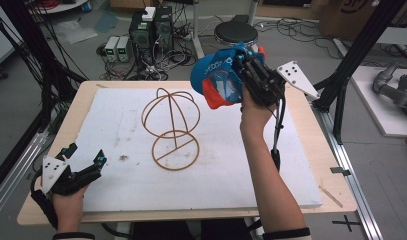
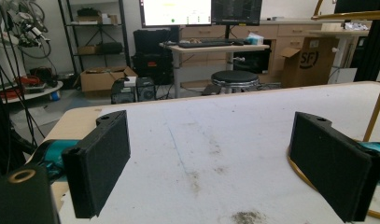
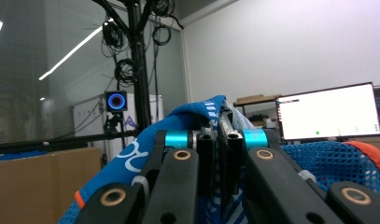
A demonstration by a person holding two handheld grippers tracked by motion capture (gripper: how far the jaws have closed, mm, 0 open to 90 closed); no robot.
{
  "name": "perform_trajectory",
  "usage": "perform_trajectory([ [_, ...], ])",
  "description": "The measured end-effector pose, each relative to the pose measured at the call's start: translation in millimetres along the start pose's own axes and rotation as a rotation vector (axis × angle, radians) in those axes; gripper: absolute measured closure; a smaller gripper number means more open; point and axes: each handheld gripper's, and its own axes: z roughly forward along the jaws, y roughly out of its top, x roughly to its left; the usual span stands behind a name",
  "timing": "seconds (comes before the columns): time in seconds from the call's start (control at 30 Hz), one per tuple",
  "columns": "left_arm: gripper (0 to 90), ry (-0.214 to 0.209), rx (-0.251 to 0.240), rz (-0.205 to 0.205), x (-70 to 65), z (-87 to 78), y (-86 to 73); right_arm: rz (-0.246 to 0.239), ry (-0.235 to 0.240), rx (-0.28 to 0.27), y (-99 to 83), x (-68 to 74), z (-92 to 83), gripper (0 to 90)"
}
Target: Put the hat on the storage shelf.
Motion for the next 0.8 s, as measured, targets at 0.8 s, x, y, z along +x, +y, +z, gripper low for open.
perform_trajectory([
  [0.8, 13.1, 0.002, -0.013, -0.011, 2.8, -2.1, 1.4, -0.031, 0.160, 0.126, -36.3, 75.2, 42.0, 88.9],
])
